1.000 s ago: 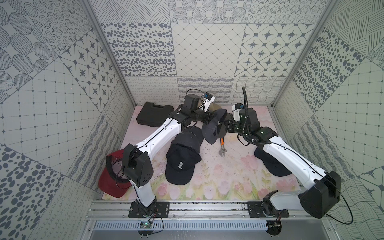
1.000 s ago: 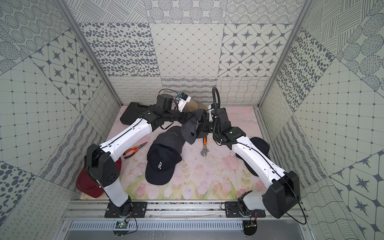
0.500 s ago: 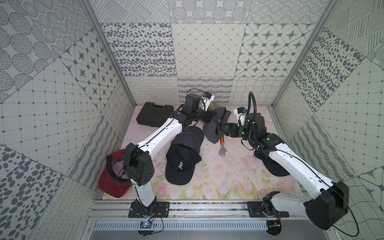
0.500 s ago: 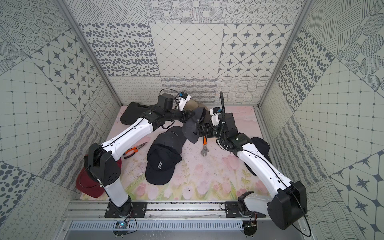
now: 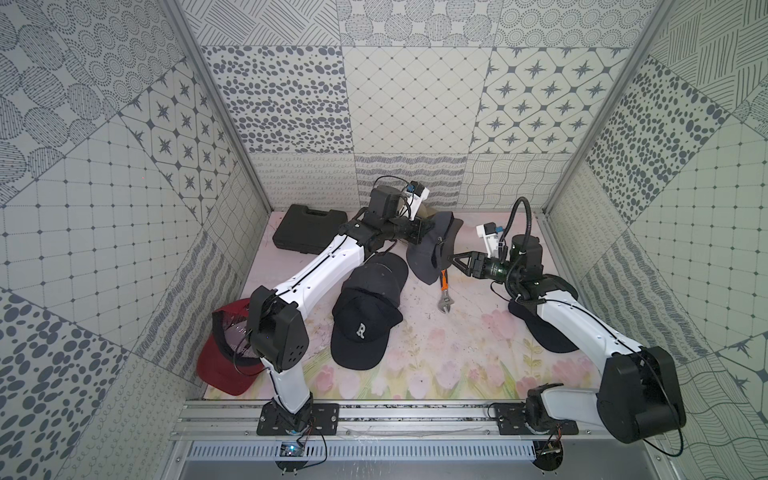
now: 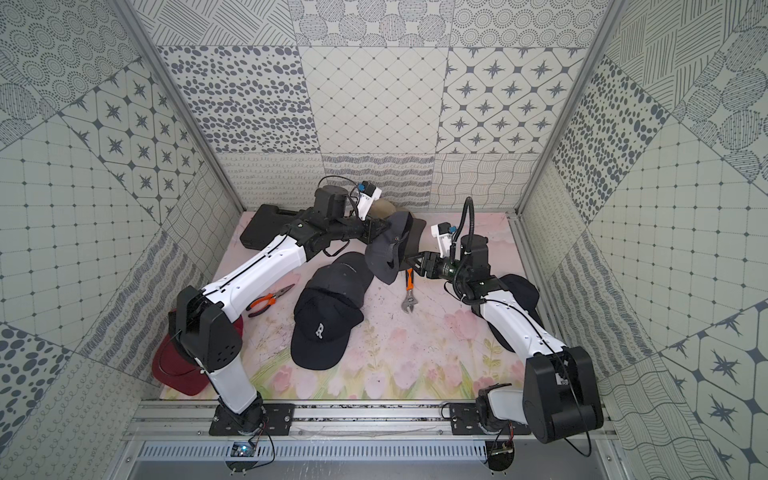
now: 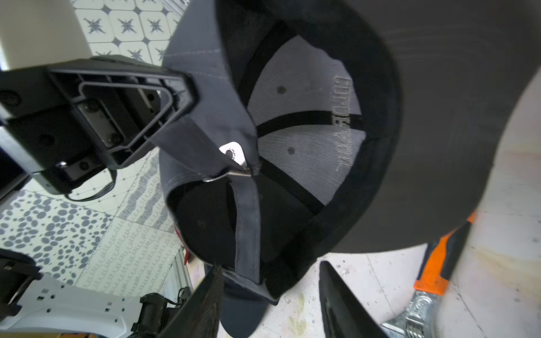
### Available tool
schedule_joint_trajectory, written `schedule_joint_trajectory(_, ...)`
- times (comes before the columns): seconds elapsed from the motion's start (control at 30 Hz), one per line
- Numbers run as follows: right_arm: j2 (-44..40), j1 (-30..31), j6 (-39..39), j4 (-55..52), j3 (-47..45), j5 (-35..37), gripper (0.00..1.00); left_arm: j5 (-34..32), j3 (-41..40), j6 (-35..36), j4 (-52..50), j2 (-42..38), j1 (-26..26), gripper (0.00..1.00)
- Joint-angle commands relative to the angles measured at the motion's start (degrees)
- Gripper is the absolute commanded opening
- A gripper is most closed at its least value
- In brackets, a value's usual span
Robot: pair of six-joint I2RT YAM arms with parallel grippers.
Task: Open the adjustable buckle of the baseball cap
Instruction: Pull the adjustable strap on the baseball cap.
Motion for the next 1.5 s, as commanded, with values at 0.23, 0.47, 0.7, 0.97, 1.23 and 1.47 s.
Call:
schedule_joint_trajectory(0.23,6.3,-0.8,2.5,15.1,0.2,-9.6,0.50,7.9,0.3,-1.5,4.3,-1.3,-0.3,0.00)
schedule_joint_trajectory(0.47,9.8,-0.8,7.0,22.5,0.3,-12.2,0.46,9.5,0.2,-1.4,4.1,-1.4,-0.3,0.00)
schedule_joint_trajectory(0.7,11.1,-0.8,9.4,27.6,0.3,-16.1,0.44,9.8,-0.1,-1.6,4.7,-1.2,-0.3,0.00)
schedule_joint_trajectory(0.97,10.9,-0.8,10.1,29.1,-0.2,-16.1,0.22,8.6,0.0,-0.8,4.4,-0.9,-0.3,0.00)
schedule_joint_trajectory(1.23,10.2,-0.8,9.6,29.0,0.3,-15.9,0.00,5.2,-0.4,1.2,2.6,-1.2,-0.2,0.09)
schedule_joint_trajectory(1.47,10.7,-0.9,6.8,28.4,0.9,-16.7,0.00,4.1,-1.4,2.1,2.3,-2.0,-0.2,0.55)
